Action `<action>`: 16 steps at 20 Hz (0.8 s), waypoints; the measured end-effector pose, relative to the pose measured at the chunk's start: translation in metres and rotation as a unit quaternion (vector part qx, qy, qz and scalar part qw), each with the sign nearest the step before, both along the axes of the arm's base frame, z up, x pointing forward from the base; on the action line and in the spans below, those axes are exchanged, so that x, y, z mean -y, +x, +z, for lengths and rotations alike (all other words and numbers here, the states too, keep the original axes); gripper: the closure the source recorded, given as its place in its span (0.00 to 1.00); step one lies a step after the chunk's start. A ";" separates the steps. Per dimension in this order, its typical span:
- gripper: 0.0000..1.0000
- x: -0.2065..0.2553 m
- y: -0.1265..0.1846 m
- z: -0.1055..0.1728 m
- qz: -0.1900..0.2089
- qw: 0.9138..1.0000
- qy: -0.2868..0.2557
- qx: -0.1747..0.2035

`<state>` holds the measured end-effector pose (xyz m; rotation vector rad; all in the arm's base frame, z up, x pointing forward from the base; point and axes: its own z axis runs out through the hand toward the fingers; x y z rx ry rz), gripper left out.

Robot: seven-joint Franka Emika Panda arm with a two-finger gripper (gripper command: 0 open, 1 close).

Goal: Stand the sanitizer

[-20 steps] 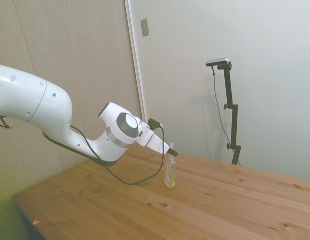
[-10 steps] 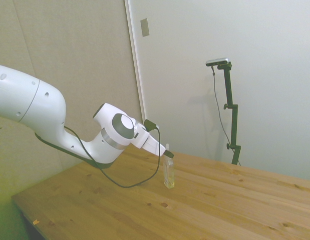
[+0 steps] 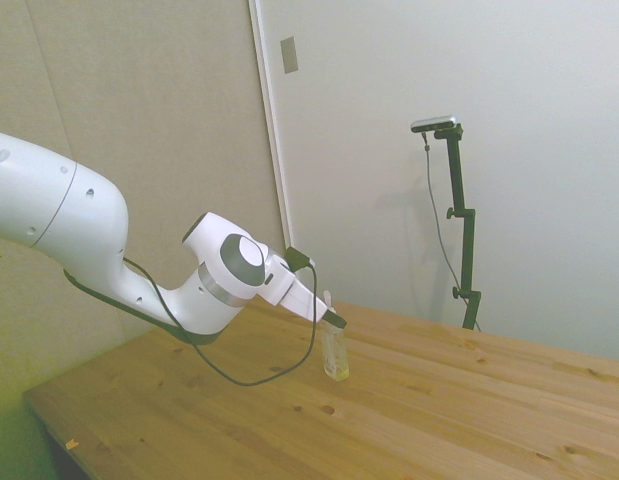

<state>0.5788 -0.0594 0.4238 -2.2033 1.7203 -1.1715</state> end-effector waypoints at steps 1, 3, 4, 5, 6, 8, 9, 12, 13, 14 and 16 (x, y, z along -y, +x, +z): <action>0.00 0.000 -0.001 -0.001 0.000 1.000 0.000 -0.001; 0.00 -0.001 -0.002 -0.004 0.001 1.000 0.001 -0.004; 0.00 -0.003 -0.003 -0.006 0.003 1.000 0.002 -0.006; 0.00 -0.007 -0.003 -0.007 0.005 1.000 0.003 -0.008; 0.00 -0.011 -0.004 -0.007 0.009 1.000 0.005 -0.010; 0.00 -0.018 -0.005 -0.008 0.014 1.000 0.010 -0.021; 0.00 -0.020 -0.006 -0.009 0.018 0.999 0.014 -0.030; 0.00 -0.026 -0.009 -0.011 0.033 0.996 0.029 -0.072; 0.00 -0.027 -0.011 -0.011 0.038 0.995 0.035 -0.089; 0.00 -0.028 -0.013 -0.009 0.042 0.993 0.039 -0.106; 0.00 -0.026 -0.017 -0.003 0.050 0.988 0.046 -0.138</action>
